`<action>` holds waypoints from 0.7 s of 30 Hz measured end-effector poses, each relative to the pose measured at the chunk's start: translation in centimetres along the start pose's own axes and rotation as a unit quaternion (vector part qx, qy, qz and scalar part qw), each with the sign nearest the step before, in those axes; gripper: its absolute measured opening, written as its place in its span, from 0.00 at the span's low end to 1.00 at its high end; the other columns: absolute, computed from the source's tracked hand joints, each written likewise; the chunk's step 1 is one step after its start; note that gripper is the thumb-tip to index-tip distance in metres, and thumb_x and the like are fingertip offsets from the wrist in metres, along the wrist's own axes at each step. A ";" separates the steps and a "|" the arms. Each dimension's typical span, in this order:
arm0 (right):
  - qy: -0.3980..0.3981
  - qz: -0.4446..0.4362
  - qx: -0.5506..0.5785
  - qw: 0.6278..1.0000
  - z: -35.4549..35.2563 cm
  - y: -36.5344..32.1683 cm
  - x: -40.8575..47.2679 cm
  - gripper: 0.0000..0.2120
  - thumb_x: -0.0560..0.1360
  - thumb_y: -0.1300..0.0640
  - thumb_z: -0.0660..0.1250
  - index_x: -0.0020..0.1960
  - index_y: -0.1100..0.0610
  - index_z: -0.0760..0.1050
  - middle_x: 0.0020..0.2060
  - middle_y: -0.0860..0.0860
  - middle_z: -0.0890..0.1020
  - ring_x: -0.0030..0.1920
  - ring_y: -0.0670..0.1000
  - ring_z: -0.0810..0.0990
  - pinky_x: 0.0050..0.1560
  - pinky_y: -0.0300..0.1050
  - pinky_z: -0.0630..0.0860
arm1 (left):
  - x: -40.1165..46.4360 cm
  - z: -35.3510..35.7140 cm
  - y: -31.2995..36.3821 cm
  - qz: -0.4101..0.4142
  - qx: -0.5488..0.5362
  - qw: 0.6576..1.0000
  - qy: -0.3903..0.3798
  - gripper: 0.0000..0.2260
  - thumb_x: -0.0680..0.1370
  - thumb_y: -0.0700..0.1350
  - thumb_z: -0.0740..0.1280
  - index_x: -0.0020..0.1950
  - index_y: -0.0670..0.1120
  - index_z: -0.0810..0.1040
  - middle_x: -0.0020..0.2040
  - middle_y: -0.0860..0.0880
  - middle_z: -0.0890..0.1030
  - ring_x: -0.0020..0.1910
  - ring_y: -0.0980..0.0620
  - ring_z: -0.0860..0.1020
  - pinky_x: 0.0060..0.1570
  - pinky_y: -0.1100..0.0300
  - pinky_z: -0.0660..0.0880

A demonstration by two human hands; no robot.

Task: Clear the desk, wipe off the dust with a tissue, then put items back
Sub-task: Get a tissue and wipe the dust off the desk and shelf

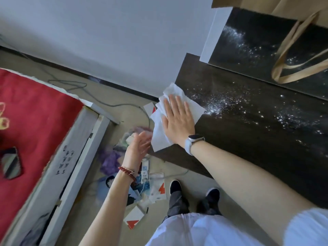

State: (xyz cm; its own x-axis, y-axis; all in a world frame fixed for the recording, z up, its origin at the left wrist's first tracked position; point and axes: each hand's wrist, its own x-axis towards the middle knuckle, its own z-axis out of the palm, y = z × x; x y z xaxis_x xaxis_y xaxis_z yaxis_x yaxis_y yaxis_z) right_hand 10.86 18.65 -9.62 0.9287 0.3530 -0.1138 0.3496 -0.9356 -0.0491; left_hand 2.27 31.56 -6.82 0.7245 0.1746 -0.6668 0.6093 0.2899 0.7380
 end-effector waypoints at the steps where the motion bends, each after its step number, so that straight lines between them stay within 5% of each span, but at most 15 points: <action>1: 0.004 -0.007 0.006 1.000 0.2 -0.9 -1.1 0.27 0.77 0.48 0.39 0.74 0.56 0.47 0.75 0.55 0.54 0.74 0.57 0.51 0.74 0.55 0.48 | 0.0 -0.1 0.1 0.011 -0.009 1.000 0.010 0.20 0.81 0.50 0.47 0.67 0.41 0.65 0.53 0.50 0.76 0.48 0.54 0.76 0.45 0.66 0.75; 3: 0.006 -0.071 0.032 0.997 0.6 -2.7 -4.5 0.26 0.77 0.49 0.43 0.73 0.55 0.52 0.73 0.55 0.59 0.73 0.57 0.55 0.73 0.57 0.51 | 0.0 -0.5 0.2 0.027 -0.015 0.998 0.047 0.13 0.81 0.47 0.51 0.62 0.46 0.67 0.45 0.54 0.74 0.37 0.61 0.78 0.33 0.72 0.75; 5: -0.007 -0.129 0.021 0.991 0.9 -3.4 -7.4 0.26 0.77 0.49 0.43 0.73 0.55 0.52 0.74 0.53 0.59 0.74 0.56 0.56 0.71 0.53 0.51 | -0.3 -0.7 0.3 0.031 -0.009 0.997 0.075 0.11 0.81 0.46 0.53 0.60 0.47 0.69 0.46 0.53 0.75 0.38 0.61 0.77 0.34 0.72 0.75; 9: -0.033 -0.150 -0.009 0.988 1.0 -1.0 -10.1 0.26 0.77 0.49 0.44 0.74 0.55 0.50 0.74 0.51 0.57 0.74 0.52 0.54 0.71 0.51 0.50 | -1.1 -0.1 -0.7 0.093 0.190 0.976 0.054 0.15 0.81 0.44 0.55 0.67 0.44 0.66 0.65 0.45 0.71 0.64 0.48 0.70 0.65 0.55 0.67; 13: -0.036 -0.019 0.018 0.999 0.8 4.4 -13.3 0.24 0.79 0.49 0.45 0.74 0.55 0.52 0.73 0.52 0.58 0.74 0.54 0.55 0.71 0.53 0.53 | -1.9 3.0 -2.0 0.168 0.417 0.890 0.068 0.22 0.78 0.42 0.60 0.71 0.41 0.60 0.72 0.41 0.63 0.71 0.44 0.62 0.70 0.52 0.59; 17: -0.028 0.134 0.105 0.985 0.1 10.7 -17.1 0.25 0.77 0.50 0.45 0.73 0.55 0.49 0.73 0.50 0.53 0.74 0.53 0.51 0.74 0.53 0.49 | -3.1 6.2 -3.0 0.243 0.554 0.791 0.097 0.26 0.75 0.52 0.52 0.72 0.42 0.60 0.74 0.39 0.60 0.74 0.38 0.54 0.71 0.43 0.48; 19: 0.006 0.180 0.219 0.959 -0.4 12.4 -18.2 0.23 0.78 0.51 0.46 0.72 0.53 0.46 0.73 0.47 0.51 0.74 0.51 0.47 0.74 0.57 0.51 | -3.8 8.5 -3.4 0.297 0.588 0.751 0.049 0.26 0.74 0.51 0.52 0.69 0.42 0.64 0.72 0.39 0.65 0.72 0.37 0.59 0.68 0.40 0.50; 21: 0.029 0.231 0.402 0.886 -2.0 12.7 -18.5 0.23 0.80 0.53 0.51 0.72 0.46 0.45 0.73 0.45 0.51 0.74 0.47 0.49 0.74 0.50 0.52 | -4.6 11.1 -4.3 0.350 0.632 0.691 -0.014 0.24 0.74 0.50 0.53 0.67 0.42 0.66 0.69 0.40 0.69 0.70 0.38 0.65 0.68 0.39 0.57</action>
State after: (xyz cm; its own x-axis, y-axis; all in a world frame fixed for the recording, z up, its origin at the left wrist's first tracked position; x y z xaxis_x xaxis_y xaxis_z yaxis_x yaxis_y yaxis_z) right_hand -1.60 0.26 -6.15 0.9624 -0.0893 -0.2566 -0.2494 -0.6655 -0.7035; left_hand -0.10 19.04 -5.80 0.9795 -0.1685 -0.1107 -0.1130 -0.9135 0.3908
